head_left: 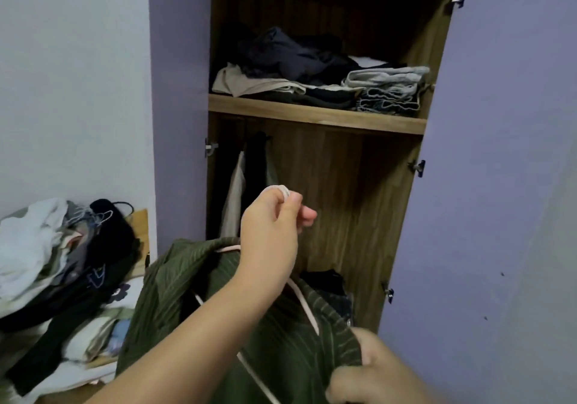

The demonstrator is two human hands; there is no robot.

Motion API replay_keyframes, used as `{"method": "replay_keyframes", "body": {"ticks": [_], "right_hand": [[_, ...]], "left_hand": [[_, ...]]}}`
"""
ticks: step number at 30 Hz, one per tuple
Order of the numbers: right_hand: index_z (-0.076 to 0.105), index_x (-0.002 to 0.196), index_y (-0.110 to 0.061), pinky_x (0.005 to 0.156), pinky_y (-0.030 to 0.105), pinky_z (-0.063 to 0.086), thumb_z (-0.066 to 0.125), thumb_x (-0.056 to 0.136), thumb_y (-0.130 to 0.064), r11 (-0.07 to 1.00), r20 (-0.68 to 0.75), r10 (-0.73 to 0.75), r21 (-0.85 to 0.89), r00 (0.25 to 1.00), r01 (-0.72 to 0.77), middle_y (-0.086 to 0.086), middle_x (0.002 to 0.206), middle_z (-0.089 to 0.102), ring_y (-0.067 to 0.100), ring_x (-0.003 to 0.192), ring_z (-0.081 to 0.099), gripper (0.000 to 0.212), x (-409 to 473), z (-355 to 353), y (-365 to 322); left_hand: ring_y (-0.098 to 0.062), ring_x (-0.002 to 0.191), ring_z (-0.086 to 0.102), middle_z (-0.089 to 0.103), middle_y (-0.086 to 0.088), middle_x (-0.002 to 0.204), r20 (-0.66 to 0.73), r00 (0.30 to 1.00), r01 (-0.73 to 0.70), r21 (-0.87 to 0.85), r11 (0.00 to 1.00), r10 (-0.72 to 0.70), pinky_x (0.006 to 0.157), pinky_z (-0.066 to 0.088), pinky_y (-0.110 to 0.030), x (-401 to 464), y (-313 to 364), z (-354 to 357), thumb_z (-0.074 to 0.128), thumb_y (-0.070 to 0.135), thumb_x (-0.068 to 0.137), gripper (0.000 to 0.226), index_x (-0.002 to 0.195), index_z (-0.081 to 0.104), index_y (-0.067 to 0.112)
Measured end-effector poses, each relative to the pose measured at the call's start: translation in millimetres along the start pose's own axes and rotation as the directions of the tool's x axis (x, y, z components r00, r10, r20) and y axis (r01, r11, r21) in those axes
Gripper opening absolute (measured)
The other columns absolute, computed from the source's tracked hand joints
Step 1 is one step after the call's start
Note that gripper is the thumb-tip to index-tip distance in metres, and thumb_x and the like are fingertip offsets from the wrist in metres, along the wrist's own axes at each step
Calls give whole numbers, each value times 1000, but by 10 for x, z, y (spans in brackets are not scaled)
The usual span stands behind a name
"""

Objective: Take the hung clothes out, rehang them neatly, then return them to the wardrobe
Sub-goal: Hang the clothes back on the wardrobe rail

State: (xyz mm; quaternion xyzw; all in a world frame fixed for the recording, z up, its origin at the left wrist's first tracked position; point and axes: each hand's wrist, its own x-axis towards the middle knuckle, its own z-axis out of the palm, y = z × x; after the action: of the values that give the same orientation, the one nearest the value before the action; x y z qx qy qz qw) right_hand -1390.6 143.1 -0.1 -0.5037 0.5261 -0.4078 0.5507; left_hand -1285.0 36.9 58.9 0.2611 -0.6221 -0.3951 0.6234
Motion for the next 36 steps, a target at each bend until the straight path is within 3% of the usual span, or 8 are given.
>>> {"method": "replay_keyframes", "body": {"ticks": [3,7,11,13,17,23,30,36], "right_hand": [[70,91,-5,62,17,47,60,54,11,999,-47,-35,27,998,36,8,78,72,15,75,69,42,-28,-284,-119],[69,70,-7,71,27,45,60,43,13,997,-195,-4,-72,981,-10,11,75,69,25,83,65,34,0,-694,-199],[56,58,-7,51,15,45,57,46,9,997,-370,-62,-73,927,38,5,53,59,13,52,59,20,164,-882,-286],[58,60,-6,62,24,47,56,40,8,997,-432,-51,-79,901,19,11,62,60,24,68,61,25,386,-973,-329],[61,93,-10,99,39,43,67,65,17,971,-423,-17,-223,906,-87,15,105,60,32,112,54,39,915,-1111,-339],[61,86,-13,57,22,43,62,63,14,989,-522,-90,-144,848,17,3,71,60,16,71,59,35,1787,-1188,-516],[64,97,-8,65,24,51,56,67,19,953,-469,-304,-139,830,270,9,82,71,17,77,68,40,2573,-1598,-505],[63,99,-16,81,36,55,60,51,-1,937,-360,-350,-154,865,315,8,91,70,18,90,68,50,3252,-2124,-507]], "left_hand": [[-4,81,65,69,6,84,199,978,44,96,994,-63,80,50,-22,169,-52,198,43,19,97,23,99,61,5],[4,92,57,61,17,104,310,947,-28,339,941,-84,74,41,-12,381,-258,320,50,27,93,30,123,54,25],[-1,75,56,60,13,83,252,966,-97,548,831,-53,63,43,-17,516,-566,415,53,33,90,11,81,59,31],[-4,64,55,57,8,68,292,949,-79,591,803,-122,56,41,-22,592,-749,484,52,40,90,27,69,57,24],[-23,70,63,65,-6,70,483,816,69,464,883,-317,69,51,-40,788,-1049,670,43,57,87,55,75,64,7],[-24,91,65,69,-11,94,457,765,361,279,890,-454,90,50,-44,1277,-1500,816,50,62,80,58,95,65,8],[-5,70,67,70,4,70,482,755,493,29,870,-444,62,50,-18,1831,-1943,985,62,18,85,4,85,64,14],[-15,75,70,73,-3,78,301,844,479,-56,876,-443,73,56,-31,2331,-2469,1357,53,5,86,19,90,67,17]]}}
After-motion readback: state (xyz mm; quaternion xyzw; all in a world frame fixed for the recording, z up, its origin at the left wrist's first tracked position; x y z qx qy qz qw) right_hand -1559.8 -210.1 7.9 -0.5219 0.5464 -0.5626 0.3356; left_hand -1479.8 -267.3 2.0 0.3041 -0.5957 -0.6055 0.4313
